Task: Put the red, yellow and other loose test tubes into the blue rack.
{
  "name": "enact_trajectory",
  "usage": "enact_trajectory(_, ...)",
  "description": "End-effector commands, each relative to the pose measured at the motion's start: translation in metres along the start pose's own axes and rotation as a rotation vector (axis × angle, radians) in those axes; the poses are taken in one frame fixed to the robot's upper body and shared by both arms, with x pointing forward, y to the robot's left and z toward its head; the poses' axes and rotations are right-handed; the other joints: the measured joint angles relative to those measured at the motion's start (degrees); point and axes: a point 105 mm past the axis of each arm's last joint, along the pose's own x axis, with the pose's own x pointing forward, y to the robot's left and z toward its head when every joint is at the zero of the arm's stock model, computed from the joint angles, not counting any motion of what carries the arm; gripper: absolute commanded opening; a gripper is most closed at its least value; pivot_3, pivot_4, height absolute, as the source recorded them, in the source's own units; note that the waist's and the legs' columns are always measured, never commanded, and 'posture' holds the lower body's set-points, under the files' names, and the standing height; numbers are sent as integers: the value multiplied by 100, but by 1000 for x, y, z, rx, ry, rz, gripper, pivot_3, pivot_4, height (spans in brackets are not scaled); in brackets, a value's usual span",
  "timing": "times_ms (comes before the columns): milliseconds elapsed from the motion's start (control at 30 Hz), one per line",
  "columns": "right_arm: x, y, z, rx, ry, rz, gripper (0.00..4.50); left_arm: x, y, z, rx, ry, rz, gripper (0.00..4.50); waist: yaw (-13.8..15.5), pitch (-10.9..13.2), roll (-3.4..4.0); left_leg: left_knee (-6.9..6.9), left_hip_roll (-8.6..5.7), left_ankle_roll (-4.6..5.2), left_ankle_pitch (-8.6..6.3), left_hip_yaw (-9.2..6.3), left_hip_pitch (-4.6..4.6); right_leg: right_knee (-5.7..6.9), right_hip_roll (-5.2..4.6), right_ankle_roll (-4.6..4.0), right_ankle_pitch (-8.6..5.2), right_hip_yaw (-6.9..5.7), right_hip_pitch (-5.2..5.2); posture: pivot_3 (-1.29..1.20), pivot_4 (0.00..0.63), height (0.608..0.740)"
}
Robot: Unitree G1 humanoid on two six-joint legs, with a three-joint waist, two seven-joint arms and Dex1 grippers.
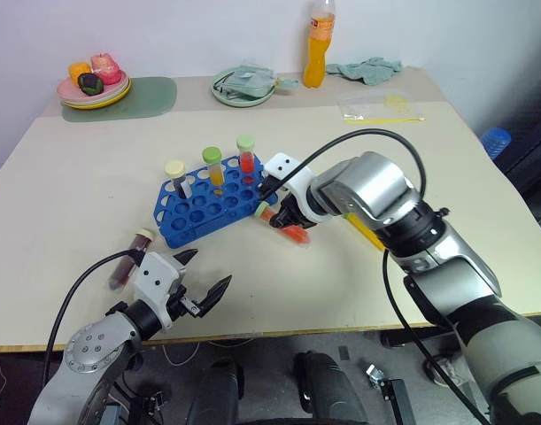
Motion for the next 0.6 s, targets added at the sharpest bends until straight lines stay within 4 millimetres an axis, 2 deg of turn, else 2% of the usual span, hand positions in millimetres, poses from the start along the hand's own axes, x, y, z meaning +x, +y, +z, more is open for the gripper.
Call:
enact_trajectory(33, -35, 18, 38, -157, -406, 80, 1046, -2, 2, 7, 29, -29, 14, 4500, -9, 0, 0, -2, 1, 0, 0, -2, 0, -1, 2, 1, 0, -2, 1, 0, 150, 740)
enact_trajectory(133, -49, 26, 55, -206, -700, 42, 1046, -1, 9, 6, 36, -36, 51, 4500, -42, -1, -1, -1, 5, 1, -1, 2, 5, 5, 6, 2, -1, 1, 0, 0, 150, 740)
enact_trajectory(233, -43, 18, 70, -34, -947, -43, 1046, 3, 13, 9, 31, -64, 70, 4500, -56, -2, 0, -4, 12, 1, -1, 4, 13, 13, 15, 1, 0, 4, 2, 0, 150, 740)
enact_trajectory(300, -32, 12, 74, 69, -1032, -84, 1046, 6, 14, 10, 26, -77, 68, 4500, -47, -1, 2, -2, 16, 0, 0, 3, 14, 15, 18, -1, 1, 4, 1, 0, 150, 740)
enact_trajectory(400, -15, 7, 77, 134, -1118, -147, 1046, 10, 11, 11, 22, -87, 55, 4500, -17, -2, 0, 0, 11, 0, 0, 4, 13, 14, 11, -1, 1, 4, 3, 0, 150, 740)
enact_trajectory(600, 9, -11, 77, 242, -1159, -264, 1046, 14, 4, 21, 32, -112, 30, 4500, -24, -1, 1, -2, 8, -1, 0, 3, 12, 11, 8, -1, 1, 4, 3, 0, 150, 740)
